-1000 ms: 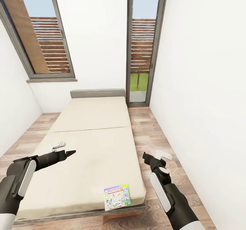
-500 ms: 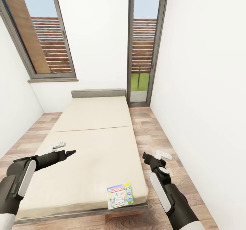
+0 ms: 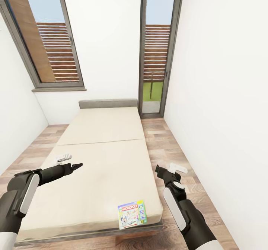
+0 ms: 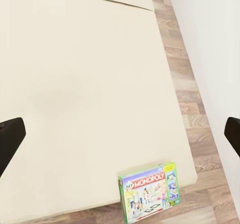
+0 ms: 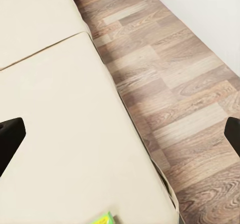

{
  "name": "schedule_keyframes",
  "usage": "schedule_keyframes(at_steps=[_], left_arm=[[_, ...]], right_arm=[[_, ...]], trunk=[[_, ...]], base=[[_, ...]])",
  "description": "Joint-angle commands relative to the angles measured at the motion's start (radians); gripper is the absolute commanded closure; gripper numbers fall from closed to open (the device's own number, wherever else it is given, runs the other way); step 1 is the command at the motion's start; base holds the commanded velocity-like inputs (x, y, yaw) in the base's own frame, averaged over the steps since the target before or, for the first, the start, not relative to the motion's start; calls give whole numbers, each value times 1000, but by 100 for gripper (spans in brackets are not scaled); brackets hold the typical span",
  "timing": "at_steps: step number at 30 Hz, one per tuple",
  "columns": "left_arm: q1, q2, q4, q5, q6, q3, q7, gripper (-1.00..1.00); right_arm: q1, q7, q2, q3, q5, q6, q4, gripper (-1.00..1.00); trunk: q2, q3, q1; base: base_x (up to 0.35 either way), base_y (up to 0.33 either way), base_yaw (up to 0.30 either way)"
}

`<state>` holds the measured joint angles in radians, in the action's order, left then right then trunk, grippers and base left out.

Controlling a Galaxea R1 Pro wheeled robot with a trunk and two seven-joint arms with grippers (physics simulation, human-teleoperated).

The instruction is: Put all the toys in the child's room - the three board games (two on the bed and one on the table), the two jigsaw puzzles on the table, and the tennis ball on the table - inside the toy box on the table in the child's room.

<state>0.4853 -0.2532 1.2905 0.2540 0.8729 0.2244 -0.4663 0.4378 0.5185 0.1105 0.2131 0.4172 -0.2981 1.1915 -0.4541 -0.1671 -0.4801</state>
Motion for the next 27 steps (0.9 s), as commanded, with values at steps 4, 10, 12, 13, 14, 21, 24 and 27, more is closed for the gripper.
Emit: schedule_keyframes(at_steps=[4,10,12,13,14,21,24,27], left_arm=[[1,0,1,-1,6,2,-4,-100],[1,0,4,-1,6,3,-5,-100],[1,0,4,-1,6,3,-5,-100],[1,0,4,-1,6,4,-5,-100],[1,0,4,-1,6,4,-5,-100],[1,0,6,-1,6,3,-4,-100],[1,0,6,0,6,5,-5,-100],[1,0,8,0,6,5,-6,-100]], right_arm=[[1,7,0,2,6,-3,0,-100],[1,7,-1,0,9,-3,1,-100],[1,7,-1,0,9,-3,1,-100],[1,7,-1,0,9,-3,1,-100],[1,7,-1,0,9,-3,1,-100],[1,7,-1,0,10,-3,0,-100],[1,7,-1,0,11,-3,0,-100],[1,6,-1,0,11,-3,-1,-100]], trunk=[[-2,5,-1],[-2,14,-1],[-2,18,-1],[-2,19,-1],[-2,21,-1],[-2,32,-1],[-2,37,-1],[-2,42,-1]], base=[[-55,16,0],[-48,9,0],[-12,2,0],[-13,1,0],[-45,1,0],[-137,42,0],[-59,16,0],[-21,6,0]])
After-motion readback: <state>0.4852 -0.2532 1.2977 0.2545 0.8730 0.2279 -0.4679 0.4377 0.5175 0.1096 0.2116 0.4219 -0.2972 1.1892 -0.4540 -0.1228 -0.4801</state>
